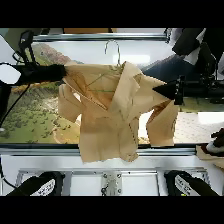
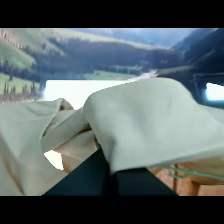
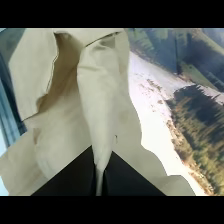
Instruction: Fold the clothes and pants, and hang the long-sleeved shirts on hangers.
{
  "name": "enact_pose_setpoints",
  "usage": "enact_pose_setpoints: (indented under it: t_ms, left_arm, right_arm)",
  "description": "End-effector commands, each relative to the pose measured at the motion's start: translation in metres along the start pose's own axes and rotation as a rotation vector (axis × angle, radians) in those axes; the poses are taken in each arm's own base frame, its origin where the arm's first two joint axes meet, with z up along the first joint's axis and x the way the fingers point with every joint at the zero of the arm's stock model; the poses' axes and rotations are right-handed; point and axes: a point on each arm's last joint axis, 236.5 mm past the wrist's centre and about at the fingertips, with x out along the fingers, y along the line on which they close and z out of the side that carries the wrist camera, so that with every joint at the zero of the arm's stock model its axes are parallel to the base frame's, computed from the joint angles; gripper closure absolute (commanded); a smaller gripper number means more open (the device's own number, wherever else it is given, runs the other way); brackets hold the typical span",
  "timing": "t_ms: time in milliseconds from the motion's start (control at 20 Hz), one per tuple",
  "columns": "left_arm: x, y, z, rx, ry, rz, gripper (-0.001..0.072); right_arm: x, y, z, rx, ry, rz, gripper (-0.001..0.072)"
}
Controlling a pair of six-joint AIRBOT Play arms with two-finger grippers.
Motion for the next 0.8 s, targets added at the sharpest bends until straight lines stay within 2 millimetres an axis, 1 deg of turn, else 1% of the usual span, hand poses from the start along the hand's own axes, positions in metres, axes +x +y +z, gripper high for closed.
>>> enact_pose_setpoints:
  t_ms: [0, 100, 200, 250, 300, 400, 450, 500, 550, 600, 650, 750]
  left_arm:
    - [-0.052, -0.039, 0.017, 0.076, -0.092, -0.055, 0.0694]
    - [-0.085, -0.07, 0.011, 0.131, -0.118, -0.109, 0.0695]
    - [-0.113, -0.098, -0.003, 0.198, -0.119, -0.157, 0.0695]
    - [-0.124, -0.103, -0.011, 0.227, -0.113, -0.145, 0.0695]
    - [-0.134, -0.103, -0.02, 0.239, -0.103, -0.112, 0.0695]
    - [-0.146, -0.098, -0.04, 0.235, -0.097, -0.058, 0.0694]
    - [-0.146, -0.096, -0.053, 0.213, -0.086, -0.054, 0.0694]
    - [-0.143, -0.099, -0.071, 0.197, -0.064, -0.074, 0.0694]
    - [-0.138, -0.104, -0.087, 0.2, -0.045, -0.098, 0.0694]
    - [-0.132, -0.109, -0.098, 0.208, -0.038, -0.124, 0.0694]
    - [-0.126, -0.117, -0.105, 0.215, -0.048, -0.154, 0.0694]
    - [-0.117, -0.13, -0.103, 0.227, -0.091, -0.198, 0.0695]
  right_arm:
    - [0.006, -0.014, 0.0, 0.023, -0.019, -0.056, 0.0711]
    - [0.018, -0.009, 0.0, 0.041, -0.036, -0.036, 0.0711]
    - [0.032, 0.002, 0.006, 0.027, -0.061, -0.006, 0.0711]
    - [0.036, 0.003, 0.012, 0.011, -0.079, -0.011, 0.0712]
    - [0.039, 0.003, 0.022, 0.016, -0.118, -0.02, 0.0711]
    - [0.037, 0.003, 0.042, 0.024, -0.202, -0.019, 0.0711]
    - [0.034, 0.006, 0.053, 0.027, -0.251, -0.01, 0.0711]
    - [0.03, 0.009, 0.064, 0.031, -0.297, 0.0, 0.0711]
    - [0.026, 0.013, 0.075, 0.043, -0.344, 0.015, 0.0711]
    - [0.021, 0.018, 0.086, 0.053, -0.388, 0.024, 0.0711]
    - [0.016, 0.022, 0.094, 0.054, -0.418, 0.029, 0.0711]
    - [0.007, 0.03, 0.104, 0.029, -0.446, 0.013, 0.0711]
